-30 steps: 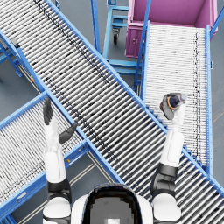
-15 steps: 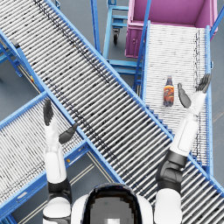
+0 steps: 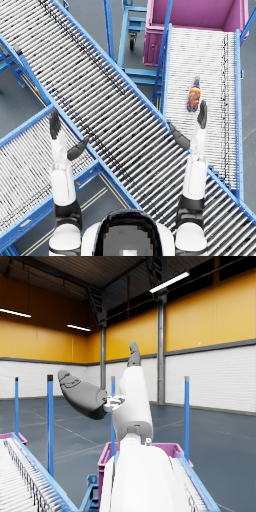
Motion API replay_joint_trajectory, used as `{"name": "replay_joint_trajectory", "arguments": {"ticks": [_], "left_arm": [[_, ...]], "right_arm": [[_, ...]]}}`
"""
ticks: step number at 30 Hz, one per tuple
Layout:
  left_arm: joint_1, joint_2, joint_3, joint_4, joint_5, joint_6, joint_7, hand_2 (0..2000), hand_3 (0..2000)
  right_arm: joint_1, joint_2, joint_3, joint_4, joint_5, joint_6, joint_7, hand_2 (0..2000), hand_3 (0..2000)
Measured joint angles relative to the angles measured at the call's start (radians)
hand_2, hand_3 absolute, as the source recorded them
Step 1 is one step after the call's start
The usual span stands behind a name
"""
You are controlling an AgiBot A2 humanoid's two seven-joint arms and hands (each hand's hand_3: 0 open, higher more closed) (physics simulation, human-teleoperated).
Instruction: Pick up the oil and place it on the left assembly line, put the cola on the right, and keep Sprite still
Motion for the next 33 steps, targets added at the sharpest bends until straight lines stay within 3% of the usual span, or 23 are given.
{"name": "replay_joint_trajectory", "arguments": {"ticks": [8, 29, 33], "left_arm": [[-0.018, -0.009, 0.021, 0.017, -0.022, 0.006, 0.006, 0, 0], [-0.225, -0.198, 0.252, 0.05, -0.352, 0.094, 0.094, 0, 0], [-0.237, -0.209, 0.266, 0.052, -0.372, 0.099, 0.099, 0, 0]], "right_arm": [[-0.084, 0.007, 0.041, 0.046, -0.024, 0.006, -0.006, 0, 0], [-0.247, 0.169, 0.243, 0.102, -0.394, 0.093, -0.094, 0, 0], [-0.256, 0.179, 0.255, 0.106, -0.416, 0.098, -0.099, 0, 0]]}}
